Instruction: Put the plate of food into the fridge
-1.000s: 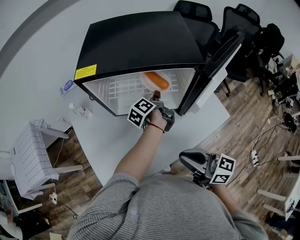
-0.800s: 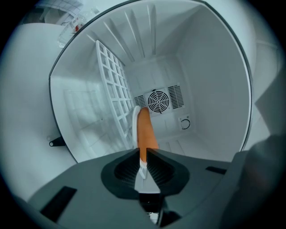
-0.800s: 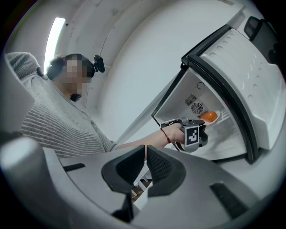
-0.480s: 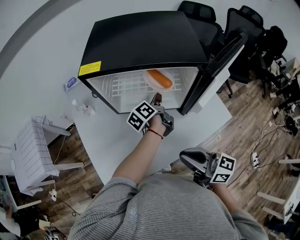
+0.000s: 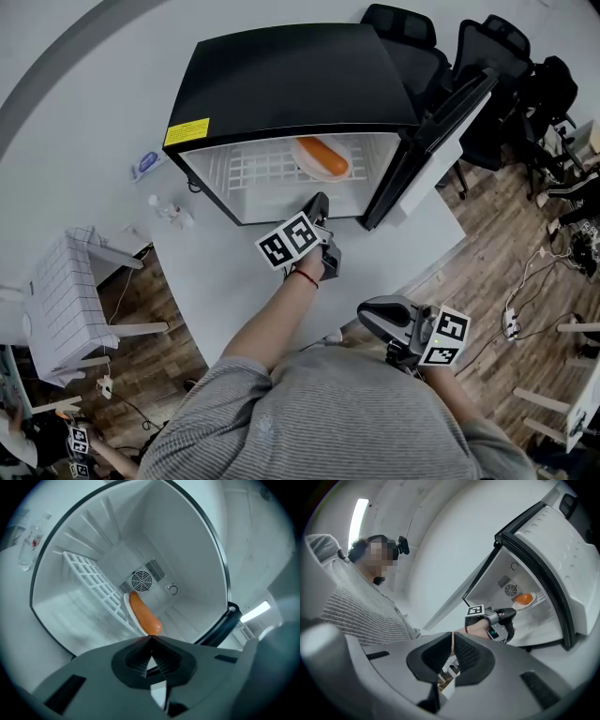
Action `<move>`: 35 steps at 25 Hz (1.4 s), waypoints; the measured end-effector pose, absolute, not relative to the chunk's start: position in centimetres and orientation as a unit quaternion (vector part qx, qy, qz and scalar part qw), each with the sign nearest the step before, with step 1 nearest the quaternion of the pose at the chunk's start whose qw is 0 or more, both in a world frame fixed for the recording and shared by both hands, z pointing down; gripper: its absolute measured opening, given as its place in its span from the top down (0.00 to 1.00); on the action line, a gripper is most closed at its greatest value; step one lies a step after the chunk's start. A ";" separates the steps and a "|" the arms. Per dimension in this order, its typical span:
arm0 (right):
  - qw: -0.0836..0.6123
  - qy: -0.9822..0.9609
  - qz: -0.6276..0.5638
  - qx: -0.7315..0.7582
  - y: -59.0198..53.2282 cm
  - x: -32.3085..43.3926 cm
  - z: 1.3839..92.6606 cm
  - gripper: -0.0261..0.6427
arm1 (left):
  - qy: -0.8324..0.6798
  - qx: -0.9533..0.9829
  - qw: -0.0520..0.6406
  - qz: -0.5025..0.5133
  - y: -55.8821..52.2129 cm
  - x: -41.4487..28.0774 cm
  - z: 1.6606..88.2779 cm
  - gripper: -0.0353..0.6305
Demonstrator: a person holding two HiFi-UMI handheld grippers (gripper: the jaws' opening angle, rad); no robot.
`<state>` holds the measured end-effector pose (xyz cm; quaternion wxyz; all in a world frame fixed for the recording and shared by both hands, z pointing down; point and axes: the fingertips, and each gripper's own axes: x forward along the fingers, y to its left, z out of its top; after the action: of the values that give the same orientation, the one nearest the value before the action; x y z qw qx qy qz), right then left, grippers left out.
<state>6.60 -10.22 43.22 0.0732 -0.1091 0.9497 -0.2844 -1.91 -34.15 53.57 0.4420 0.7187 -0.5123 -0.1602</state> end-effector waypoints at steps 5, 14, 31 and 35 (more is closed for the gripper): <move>0.071 0.951 -0.284 -0.102 -10.0 6.2 43.1 0.94 | -0.483 0.782 0.376 -0.114 -33.0 -0.6 52.0 0.93; 0.062 0.954 -0.280 -0.090 -9.6 5.5 43.0 0.94 | -0.421 0.881 0.215 -0.039 -29.4 2.1 48.9 0.93; 0.044 0.962 -0.257 -0.085 -9.1 4.6 42.7 0.94 | -0.357 0.925 0.127 -0.011 -18.4 2.6 46.6 0.93; 0.043 0.963 -0.252 -0.087 -9.0 4.5 42.5 0.94 | -0.350 0.929 0.121 -0.007 -15.8 1.4 46.2 0.93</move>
<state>4.45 -8.96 42.50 0.0429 -0.0870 0.9629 -0.2516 1.35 -15.81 46.24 0.1211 0.9288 -0.3501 -0.0070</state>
